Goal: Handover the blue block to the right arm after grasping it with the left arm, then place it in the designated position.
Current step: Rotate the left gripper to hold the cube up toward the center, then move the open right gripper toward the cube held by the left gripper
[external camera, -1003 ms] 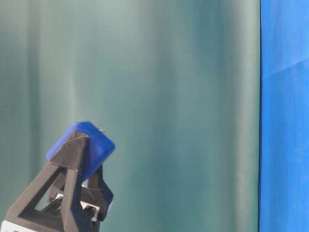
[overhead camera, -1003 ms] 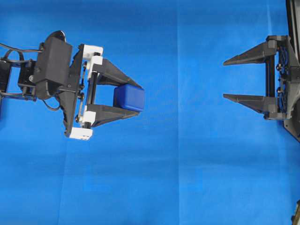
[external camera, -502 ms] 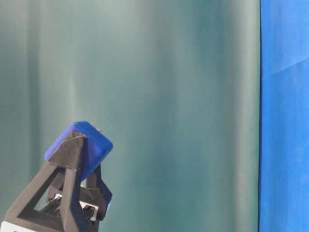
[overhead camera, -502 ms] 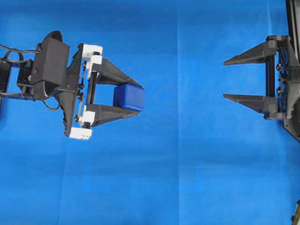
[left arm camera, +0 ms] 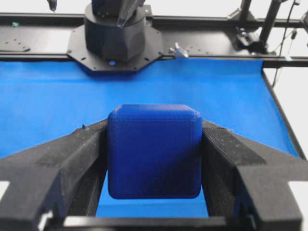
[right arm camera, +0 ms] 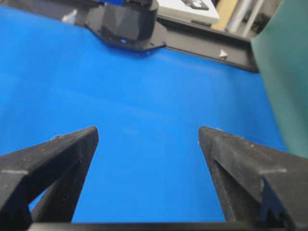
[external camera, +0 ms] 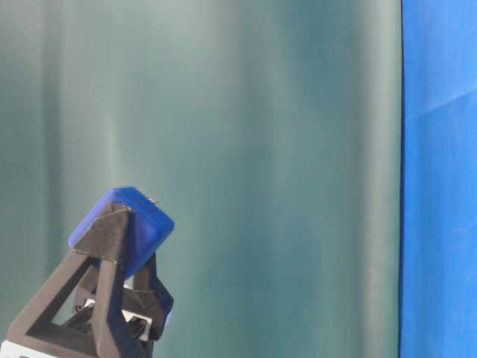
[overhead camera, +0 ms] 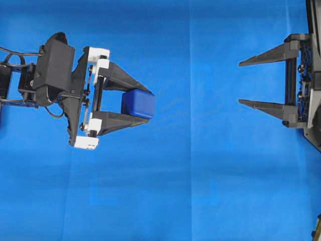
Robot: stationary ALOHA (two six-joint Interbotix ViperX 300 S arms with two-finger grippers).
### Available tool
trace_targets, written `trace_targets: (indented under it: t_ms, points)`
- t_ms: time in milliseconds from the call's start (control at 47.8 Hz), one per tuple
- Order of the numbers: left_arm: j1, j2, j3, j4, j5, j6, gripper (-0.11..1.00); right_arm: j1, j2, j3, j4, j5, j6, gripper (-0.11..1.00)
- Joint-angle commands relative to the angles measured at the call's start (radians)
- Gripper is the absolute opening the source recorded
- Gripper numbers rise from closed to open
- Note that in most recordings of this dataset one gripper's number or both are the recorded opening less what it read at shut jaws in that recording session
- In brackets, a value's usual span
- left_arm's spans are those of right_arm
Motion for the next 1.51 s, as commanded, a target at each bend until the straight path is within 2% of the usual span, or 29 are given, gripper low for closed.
trace_targets:
  t_ms: [0, 188, 355, 585, 836, 962, 1191, 1484]
  points:
    - [0.005, -0.018, -0.015, -0.003, -0.011, -0.003, 0.49, 0.008, 0.002, -0.031, -0.051, 0.009, -0.012, 0.96]
    - [0.011, -0.018, -0.015, -0.003, -0.012, -0.005, 0.49, 0.009, 0.0, -0.038, -0.181, 0.011, -0.075, 0.96]
    - [0.015, -0.018, -0.015, -0.003, -0.012, -0.005, 0.49, 0.011, 0.0, -0.044, -0.327, -0.005, -0.15, 0.96]
    - [0.015, -0.018, -0.014, -0.003, -0.012, -0.005, 0.49, 0.015, 0.0, -0.046, -0.472, -0.034, -0.232, 0.96]
    - [0.015, -0.018, -0.015, -0.003, -0.012, -0.005, 0.49, 0.043, 0.005, -0.046, -0.657, -0.034, -0.318, 0.96]
    - [0.014, -0.018, -0.015, -0.003, -0.012, -0.006, 0.49, 0.058, 0.005, -0.046, -0.699, -0.034, -0.325, 0.96]
    - [0.015, -0.018, -0.015, -0.005, -0.012, -0.006, 0.49, 0.06, 0.003, -0.046, -0.741, -0.029, -0.328, 0.96]
    - [0.014, -0.017, -0.015, -0.006, -0.014, -0.006, 0.49, 0.06, 0.0, -0.048, -0.749, -0.026, -0.328, 0.96]
